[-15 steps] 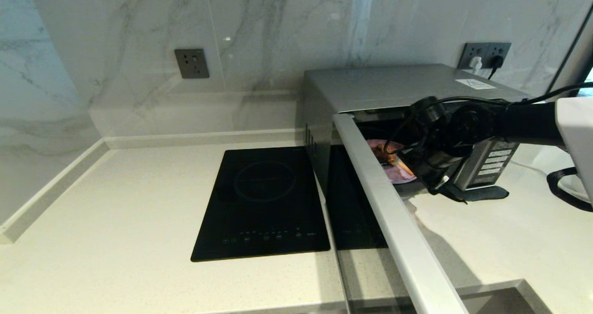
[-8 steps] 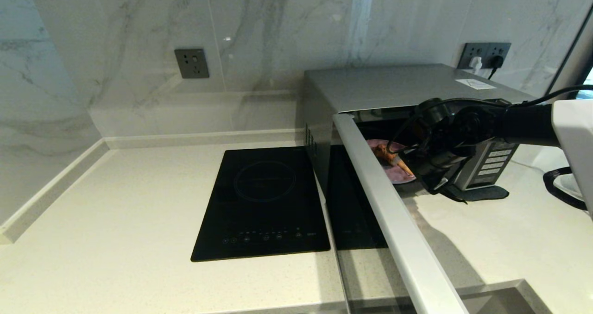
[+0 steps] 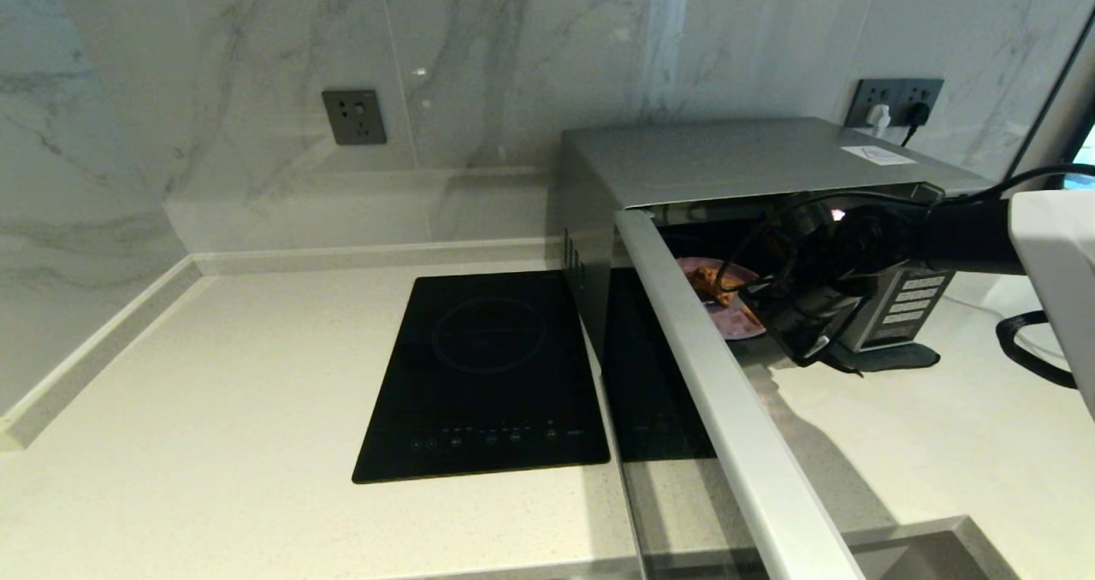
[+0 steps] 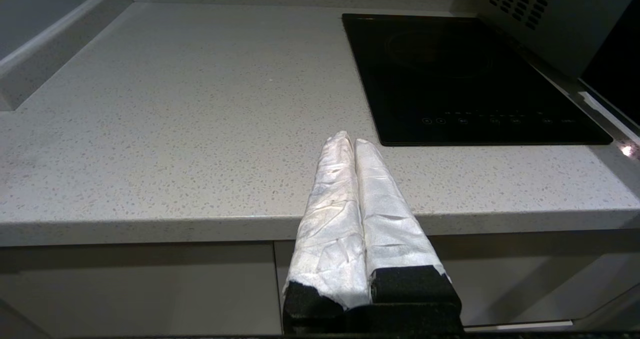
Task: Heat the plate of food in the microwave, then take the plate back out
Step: Take the plate out of the microwave
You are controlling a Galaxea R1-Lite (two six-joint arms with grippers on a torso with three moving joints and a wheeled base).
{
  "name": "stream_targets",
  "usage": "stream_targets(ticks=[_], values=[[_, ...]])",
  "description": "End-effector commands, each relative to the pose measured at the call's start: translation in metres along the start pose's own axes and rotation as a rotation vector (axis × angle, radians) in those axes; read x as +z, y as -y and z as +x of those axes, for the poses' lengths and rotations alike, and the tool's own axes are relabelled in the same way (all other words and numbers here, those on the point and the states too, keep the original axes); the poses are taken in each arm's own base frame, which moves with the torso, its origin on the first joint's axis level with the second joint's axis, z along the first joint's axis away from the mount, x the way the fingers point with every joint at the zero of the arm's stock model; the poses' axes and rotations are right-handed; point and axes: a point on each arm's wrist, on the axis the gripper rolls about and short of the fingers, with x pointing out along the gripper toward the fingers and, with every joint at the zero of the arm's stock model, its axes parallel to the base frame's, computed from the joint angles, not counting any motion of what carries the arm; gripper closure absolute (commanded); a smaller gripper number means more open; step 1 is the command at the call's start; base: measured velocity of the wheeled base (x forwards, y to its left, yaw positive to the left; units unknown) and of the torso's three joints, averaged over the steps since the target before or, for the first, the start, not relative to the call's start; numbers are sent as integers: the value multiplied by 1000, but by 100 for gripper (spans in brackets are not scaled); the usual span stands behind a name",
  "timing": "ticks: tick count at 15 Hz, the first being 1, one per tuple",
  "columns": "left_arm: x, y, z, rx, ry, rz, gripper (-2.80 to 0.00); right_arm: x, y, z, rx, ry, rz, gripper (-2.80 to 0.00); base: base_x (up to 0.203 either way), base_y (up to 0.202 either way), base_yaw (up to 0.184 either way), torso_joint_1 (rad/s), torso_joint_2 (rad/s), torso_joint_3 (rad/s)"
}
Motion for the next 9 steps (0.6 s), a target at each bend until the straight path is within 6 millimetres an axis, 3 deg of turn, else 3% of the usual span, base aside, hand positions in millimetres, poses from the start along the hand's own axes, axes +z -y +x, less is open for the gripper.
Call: stream_targets(ticks=[1, 2, 9], values=[[0, 0, 0, 1, 0, -1, 0, -1, 2, 2, -12, -3, 5, -280, 0, 0, 0, 0, 0, 0], [0, 0, 0, 1, 0, -1, 0, -2, 2, 3, -14, -4, 3, 0, 0, 0, 0, 0, 0, 0], [0, 0, 0, 1, 0, -1, 0, -3, 5, 3, -26, -6, 0, 0, 0, 0, 0, 0, 0, 0]])
